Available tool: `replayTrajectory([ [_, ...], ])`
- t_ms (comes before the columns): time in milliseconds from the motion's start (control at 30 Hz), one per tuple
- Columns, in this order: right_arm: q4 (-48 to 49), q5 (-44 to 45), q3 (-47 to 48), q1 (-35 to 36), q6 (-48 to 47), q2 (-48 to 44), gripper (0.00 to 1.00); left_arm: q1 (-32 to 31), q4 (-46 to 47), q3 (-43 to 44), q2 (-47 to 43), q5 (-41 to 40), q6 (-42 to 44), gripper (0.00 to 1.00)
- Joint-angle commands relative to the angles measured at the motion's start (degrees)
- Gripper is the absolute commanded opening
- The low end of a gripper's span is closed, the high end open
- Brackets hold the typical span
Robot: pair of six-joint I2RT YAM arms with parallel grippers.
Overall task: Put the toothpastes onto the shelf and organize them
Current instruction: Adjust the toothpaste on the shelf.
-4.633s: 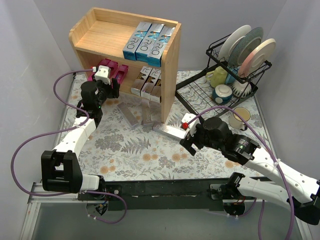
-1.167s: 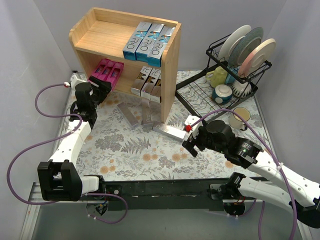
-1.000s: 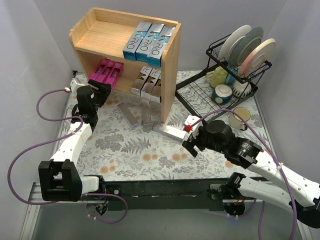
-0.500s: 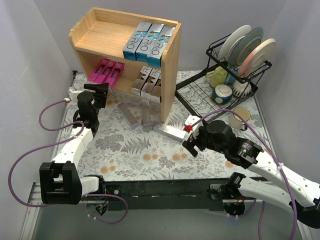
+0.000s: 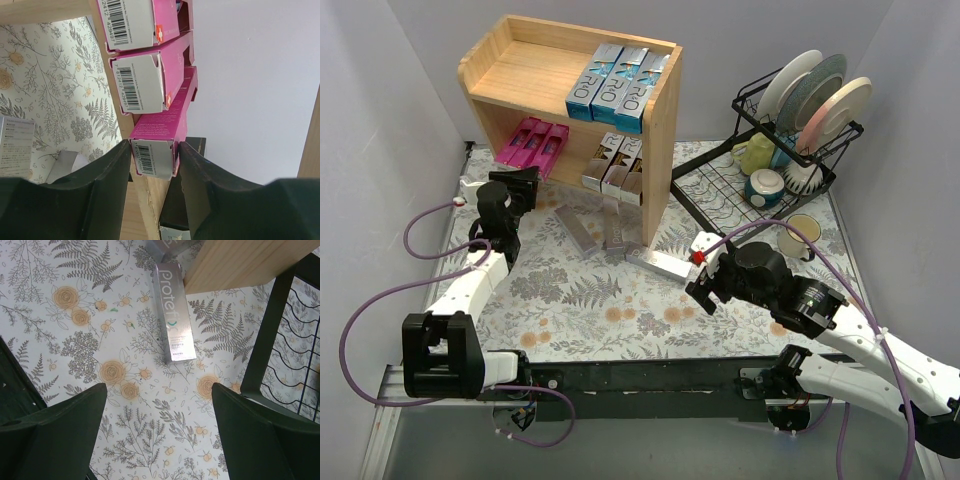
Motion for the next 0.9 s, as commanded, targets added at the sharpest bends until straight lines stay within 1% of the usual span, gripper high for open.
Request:
replayTrajectory([
  [0, 2.6, 0.8, 0.0, -0.3, 0.0, -0.6, 0.94, 0.3, 1.0, -0.8, -1.2, -1.6, -2.1, 0.39],
  [33, 2.7, 0.7, -0.1, -0.3, 0.1, -0.5, 0.94, 0.3, 1.2, -0.9, -1.3, -1.9, -2.4, 0.35],
  [133, 2.7, 0.7, -0.1, -0.3, 0.0, -0.5, 0.94, 0.3, 1.5, -1.3, -1.3, -3.1, -3.7, 0.3],
  [300, 2.6, 0.9, -0.1, -0.3, 0.0, -0.4, 0.94, 0.3, 2.5, -2.7, -1.4, -4.8, -6.9, 0.26],
  [433, 2.7, 0.8, -0.1, -0.3, -0.1, -0.5, 0.94, 0.3, 4.4, -3.7, -1.3, -6.4, -8.1, 0.25],
  [667, 2.6, 1.0, -0.3, -0.3, 0.0, -0.8, 0.93, 0.3, 4.2, -2.3, 0.7, -5.9, -7.4, 0.3],
  [767, 2.6, 1.1, -0.3, -0.3, -0.1, -0.8, 0.94, 0.3, 4.5, -2.2, 0.8, -6.1, -7.0, 0.35],
  [800, 2.6, 1.0, -0.3, -0.3, -0.1, -0.7, 0.94, 0.3, 4.4, -2.0, 1.0, -6.0, -6.9, 0.4],
  [867, 2.6, 0.9, -0.3, -0.3, 0.0, -0.7, 0.93, 0.3, 4.0, -1.8, 1.1, -5.7, -6.3, 0.46],
])
